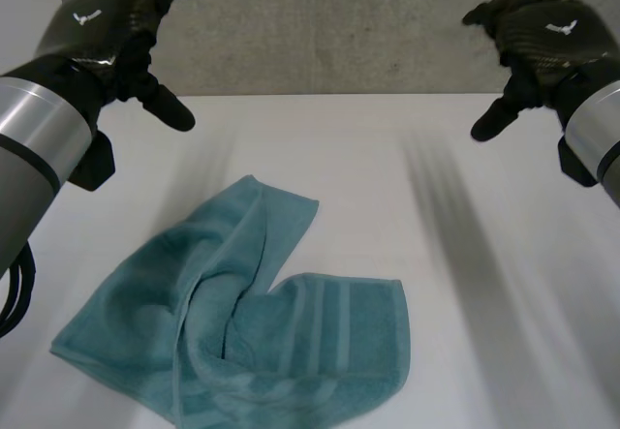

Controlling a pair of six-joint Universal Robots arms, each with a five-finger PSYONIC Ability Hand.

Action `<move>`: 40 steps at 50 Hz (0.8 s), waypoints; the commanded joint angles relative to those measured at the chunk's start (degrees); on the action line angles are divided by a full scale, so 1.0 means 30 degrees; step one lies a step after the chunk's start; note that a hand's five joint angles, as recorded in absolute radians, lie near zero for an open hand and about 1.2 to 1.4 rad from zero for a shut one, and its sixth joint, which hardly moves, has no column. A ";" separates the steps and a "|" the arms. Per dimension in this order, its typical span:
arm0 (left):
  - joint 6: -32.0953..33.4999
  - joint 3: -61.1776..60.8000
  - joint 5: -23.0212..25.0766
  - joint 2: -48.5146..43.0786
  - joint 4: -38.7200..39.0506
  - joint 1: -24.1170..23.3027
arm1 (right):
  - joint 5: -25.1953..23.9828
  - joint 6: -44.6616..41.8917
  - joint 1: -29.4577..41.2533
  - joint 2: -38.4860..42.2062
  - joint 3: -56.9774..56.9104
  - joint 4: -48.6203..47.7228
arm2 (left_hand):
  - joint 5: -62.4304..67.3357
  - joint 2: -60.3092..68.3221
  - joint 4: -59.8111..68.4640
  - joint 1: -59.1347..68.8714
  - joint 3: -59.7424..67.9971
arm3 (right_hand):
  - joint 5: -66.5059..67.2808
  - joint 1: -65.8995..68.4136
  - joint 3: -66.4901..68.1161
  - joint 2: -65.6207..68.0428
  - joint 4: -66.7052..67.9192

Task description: Fold the laundry

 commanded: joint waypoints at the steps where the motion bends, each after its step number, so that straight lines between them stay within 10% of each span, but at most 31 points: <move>1: 0.2244 0.0337 0.0008 -0.2042 -0.0388 0.0035 | -0.1601 -0.1842 0.0604 0.1171 0.0025 0.1878 | -0.0379 0.0269 -0.4657 0.0135 0.0217 | -0.1260 -0.0001 -0.0753 -0.0826 -0.1046; 11: 1.0558 0.0278 0.0416 -0.6870 -0.0388 0.0297 | -0.2392 -0.4278 0.3677 0.4303 -0.0093 0.5190 | -0.0450 0.0198 -0.4728 0.0063 0.0146 | -0.1260 -0.0001 -0.0753 -0.0826 -0.1046; 27: 1.0915 0.0630 0.7211 -1.0448 0.0461 0.1849 | -0.4645 0.1405 0.7223 0.8319 0.0113 0.4338 | -0.0450 0.0198 -0.4728 0.0063 0.0146 | -0.1260 -0.0001 -0.0753 -0.0826 -0.1046; 40: 1.2932 0.1567 0.7743 -1.2030 0.0814 0.2320 | -0.4824 0.5511 0.8541 0.8844 -0.0530 0.4426 | -0.0042 0.0606 -0.4320 0.0471 0.0554 | -0.1260 -0.0001 -0.0753 -0.0826 -0.1046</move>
